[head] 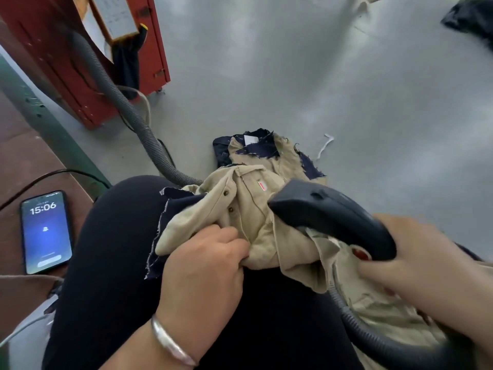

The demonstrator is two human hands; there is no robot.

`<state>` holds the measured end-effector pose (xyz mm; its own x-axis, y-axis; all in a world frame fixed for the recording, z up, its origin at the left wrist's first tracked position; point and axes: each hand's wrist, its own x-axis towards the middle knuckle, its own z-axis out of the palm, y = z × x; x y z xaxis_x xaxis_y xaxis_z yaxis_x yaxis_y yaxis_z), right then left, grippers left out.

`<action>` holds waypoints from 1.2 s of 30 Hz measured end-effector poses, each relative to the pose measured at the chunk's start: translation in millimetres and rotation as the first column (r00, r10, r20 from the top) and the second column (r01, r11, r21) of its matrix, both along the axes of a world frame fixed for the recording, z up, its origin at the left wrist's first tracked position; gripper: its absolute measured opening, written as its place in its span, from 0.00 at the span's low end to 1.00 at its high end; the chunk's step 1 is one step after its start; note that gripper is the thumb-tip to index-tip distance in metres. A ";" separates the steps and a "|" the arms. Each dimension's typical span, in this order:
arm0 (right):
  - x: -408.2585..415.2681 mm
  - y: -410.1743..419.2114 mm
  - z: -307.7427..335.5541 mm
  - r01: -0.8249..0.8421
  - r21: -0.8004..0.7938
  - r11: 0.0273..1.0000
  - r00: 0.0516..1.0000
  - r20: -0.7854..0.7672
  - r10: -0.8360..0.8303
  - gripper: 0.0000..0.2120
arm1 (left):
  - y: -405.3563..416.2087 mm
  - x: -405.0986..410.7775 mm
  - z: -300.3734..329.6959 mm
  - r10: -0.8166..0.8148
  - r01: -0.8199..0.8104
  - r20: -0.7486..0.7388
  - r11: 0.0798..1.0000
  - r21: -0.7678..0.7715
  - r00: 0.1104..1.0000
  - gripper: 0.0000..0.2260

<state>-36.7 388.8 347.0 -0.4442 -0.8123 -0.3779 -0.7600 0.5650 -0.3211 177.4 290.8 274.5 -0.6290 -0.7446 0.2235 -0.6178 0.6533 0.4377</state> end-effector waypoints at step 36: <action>1.8 -43.1 -14.3 -0.007 -0.295 0.955 1.000 0.008 0.010 0.12 | -10.5 -5.5 -3.4 0.172 -0.173 -0.079 0.985 -0.008 0.982 0.08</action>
<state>-35.0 345.8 332.8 -0.4342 -0.8921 -0.1248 -0.7606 0.4374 -0.4798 171.9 280.3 271.1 -0.4720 -0.8366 0.2780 -0.6864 0.5466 0.4797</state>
